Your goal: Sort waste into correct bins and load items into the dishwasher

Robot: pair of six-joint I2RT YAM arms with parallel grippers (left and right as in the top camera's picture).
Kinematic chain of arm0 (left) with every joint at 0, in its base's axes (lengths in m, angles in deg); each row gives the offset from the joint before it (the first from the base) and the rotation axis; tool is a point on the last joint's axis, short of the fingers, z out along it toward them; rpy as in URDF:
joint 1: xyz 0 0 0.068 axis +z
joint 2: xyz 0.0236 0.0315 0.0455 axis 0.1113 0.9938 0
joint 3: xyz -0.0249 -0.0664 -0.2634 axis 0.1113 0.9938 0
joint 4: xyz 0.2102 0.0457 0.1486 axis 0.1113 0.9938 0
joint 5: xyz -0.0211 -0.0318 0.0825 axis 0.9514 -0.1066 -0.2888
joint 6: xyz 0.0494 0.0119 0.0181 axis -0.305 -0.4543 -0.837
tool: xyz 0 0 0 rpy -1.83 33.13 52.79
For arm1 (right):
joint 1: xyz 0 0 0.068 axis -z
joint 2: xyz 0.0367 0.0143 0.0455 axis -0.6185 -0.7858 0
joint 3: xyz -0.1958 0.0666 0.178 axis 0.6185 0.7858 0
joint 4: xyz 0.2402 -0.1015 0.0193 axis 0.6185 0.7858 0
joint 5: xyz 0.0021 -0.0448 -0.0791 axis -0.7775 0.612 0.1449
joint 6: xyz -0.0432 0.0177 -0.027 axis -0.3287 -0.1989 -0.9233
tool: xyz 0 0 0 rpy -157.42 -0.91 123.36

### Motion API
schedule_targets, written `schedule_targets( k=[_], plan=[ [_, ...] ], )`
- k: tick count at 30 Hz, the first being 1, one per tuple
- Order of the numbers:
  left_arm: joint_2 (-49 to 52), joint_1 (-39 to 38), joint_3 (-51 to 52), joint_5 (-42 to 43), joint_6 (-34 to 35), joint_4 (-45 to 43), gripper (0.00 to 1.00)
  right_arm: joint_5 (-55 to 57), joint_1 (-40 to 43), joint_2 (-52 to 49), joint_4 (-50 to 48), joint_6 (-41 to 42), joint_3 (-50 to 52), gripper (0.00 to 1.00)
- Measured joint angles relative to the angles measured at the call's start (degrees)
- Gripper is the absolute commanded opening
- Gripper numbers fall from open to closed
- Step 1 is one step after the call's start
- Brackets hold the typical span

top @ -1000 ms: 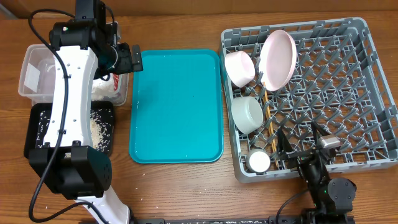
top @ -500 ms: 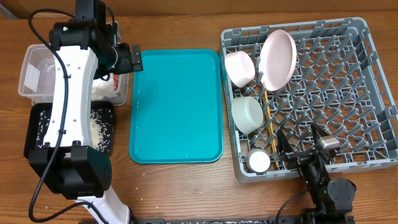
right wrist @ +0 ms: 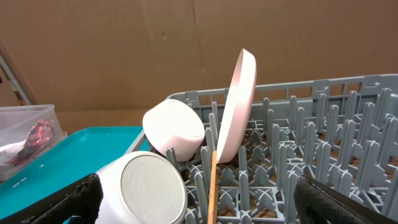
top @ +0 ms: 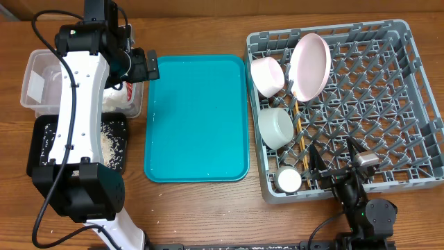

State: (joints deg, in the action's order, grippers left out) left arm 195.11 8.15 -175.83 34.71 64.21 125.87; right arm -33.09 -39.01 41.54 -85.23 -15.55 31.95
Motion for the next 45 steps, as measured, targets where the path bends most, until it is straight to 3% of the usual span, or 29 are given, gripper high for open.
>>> schedule_targets(
  k=[12, 20, 24, 30, 38, 45],
  plan=[
    [-0.68, -0.57, 0.02, -0.57, -0.37, -2.27, 1.0, 0.0, 0.02, 0.0, -0.02, 0.02, 0.0, 1.0],
    [-11.8, -3.65, 4.22, 2.4, -8.26, -22.64, 1.0, -0.02, 0.02, 0.0, 0.0, 0.02, 0.0, 1.0],
    [-22.43, -4.02, 15.28, 4.66, -11.28, -35.52, 1.0, 0.0, 0.02, 0.0, 0.09, 0.02, 0.0, 1.0],
    [-37.31, -4.02, 39.95, 5.6, -12.94, -52.24, 1.0, -0.02, 0.02, 0.0, 0.22, 0.02, 0.0, 1.0],
    [-58.9, -3.06, 71.3, 5.25, -13.46, -62.97, 1.0, 0.0, 0.02, 0.02, 0.22, 0.02, 0.0, 1.0],
    [-81.48, -0.7, 91.58, 5.2, -12.22, -69.96, 1.0, -0.02, 0.0, 0.04, 0.15, 0.04, 0.0, 1.0]
  ],
)
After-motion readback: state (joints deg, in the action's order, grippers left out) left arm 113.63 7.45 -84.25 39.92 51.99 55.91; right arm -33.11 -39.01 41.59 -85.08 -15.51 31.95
